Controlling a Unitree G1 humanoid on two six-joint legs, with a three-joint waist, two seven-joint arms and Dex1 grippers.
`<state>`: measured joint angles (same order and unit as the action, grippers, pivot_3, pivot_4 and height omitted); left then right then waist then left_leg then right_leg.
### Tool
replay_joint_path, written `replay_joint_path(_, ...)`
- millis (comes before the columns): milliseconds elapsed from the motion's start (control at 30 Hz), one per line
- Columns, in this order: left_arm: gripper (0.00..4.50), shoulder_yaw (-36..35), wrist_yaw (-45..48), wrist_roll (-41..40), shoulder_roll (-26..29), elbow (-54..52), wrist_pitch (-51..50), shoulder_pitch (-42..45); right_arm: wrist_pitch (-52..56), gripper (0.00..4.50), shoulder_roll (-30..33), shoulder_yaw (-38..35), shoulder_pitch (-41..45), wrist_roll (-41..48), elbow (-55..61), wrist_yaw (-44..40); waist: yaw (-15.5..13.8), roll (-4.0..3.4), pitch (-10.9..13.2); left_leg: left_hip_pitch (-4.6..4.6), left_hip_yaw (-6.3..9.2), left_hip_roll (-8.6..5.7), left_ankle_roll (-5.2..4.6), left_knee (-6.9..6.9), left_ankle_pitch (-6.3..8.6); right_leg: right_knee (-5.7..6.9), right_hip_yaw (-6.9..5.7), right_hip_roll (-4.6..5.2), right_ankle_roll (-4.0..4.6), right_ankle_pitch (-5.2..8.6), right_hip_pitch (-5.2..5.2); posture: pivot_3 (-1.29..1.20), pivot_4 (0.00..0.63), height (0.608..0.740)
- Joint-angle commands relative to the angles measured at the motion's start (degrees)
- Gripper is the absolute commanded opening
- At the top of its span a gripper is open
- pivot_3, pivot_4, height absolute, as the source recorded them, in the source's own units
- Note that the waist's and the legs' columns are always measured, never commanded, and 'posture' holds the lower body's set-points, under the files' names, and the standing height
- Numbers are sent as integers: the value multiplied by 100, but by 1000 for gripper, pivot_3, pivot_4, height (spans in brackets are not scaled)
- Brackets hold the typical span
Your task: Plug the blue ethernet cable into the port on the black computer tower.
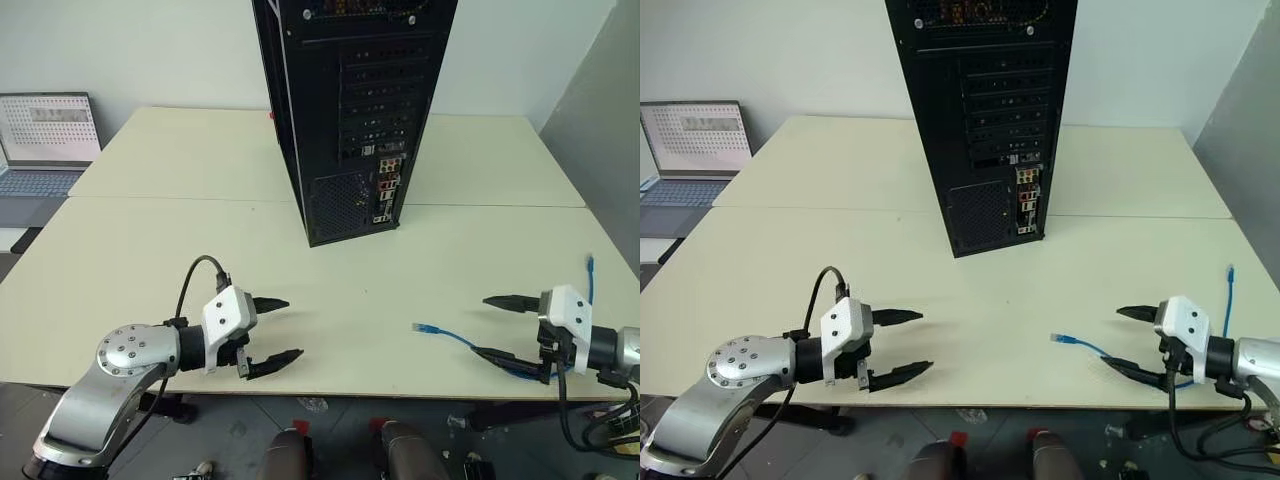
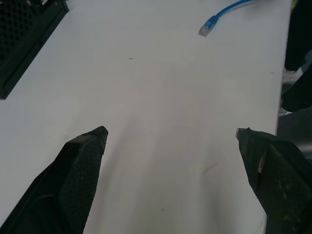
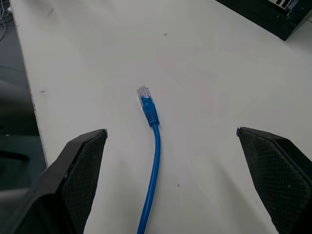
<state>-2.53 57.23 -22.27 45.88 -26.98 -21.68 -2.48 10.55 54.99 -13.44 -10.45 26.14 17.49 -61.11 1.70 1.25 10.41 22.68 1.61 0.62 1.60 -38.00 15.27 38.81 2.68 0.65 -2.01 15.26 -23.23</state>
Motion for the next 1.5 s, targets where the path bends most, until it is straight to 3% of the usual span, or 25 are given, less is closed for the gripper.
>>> replay_joint_path(33, 4486, 18, 92, -71, 56, -234, 125, 14, 92, 4500, 81, -230, -36, -22, 100, -35, 0, 0, 0, 0, 0, 0, 0, 0, 0, 0, 0, 0, 0, 0, 0, 0, 150, 740)
replay_joint_path(300, 4486, 221, 29, 224, 83, -233, 175, 45, 133, 4500, -4, -204, -173, -271, 102, 95, 1, 0, 0, 0, 1, 0, 0, 0, 0, 1, 0, 0, 3, -1, 0, 0, 150, 740)
replay_joint_path(700, 4486, 623, -19, 647, -120, 10, 710, 372, 180, 4500, -638, 943, 491, -1101, -348, 576, 1, 1, -1, -2, -1, 1, 0, -2, 0, 2, 2, -3, 18, -11, 0, 0, 150, 740)
replay_joint_path(967, 4486, 762, -25, 580, -208, -39, 528, 523, -97, 4500, -824, 1256, 712, -1417, -902, 614, 3, 2, -2, -2, 1, 2, 0, -3, 0, 4, 0, -4, 19, -11, 1, 0, 150, 740)
replay_joint_path(1133, 4500, 786, -29, 565, -239, -14, 463, 633, -349, 3567, -815, 1324, 728, -1611, -1031, 709, 2, 7, -5, -2, 1, 2, 0, -5, 0, 4, 1, -4, 19, -11, 2, 0, 150, 740)
replay_joint_path(1500, 4500, 801, -38, 595, -219, -12, 363, 656, -840, 737, -703, 1452, 693, -1955, -1226, 677, 1, 13, -10, -6, 2, 2, 0, -5, 0, 5, 0, -4, 19, -11, 6, 0, 150, 740)
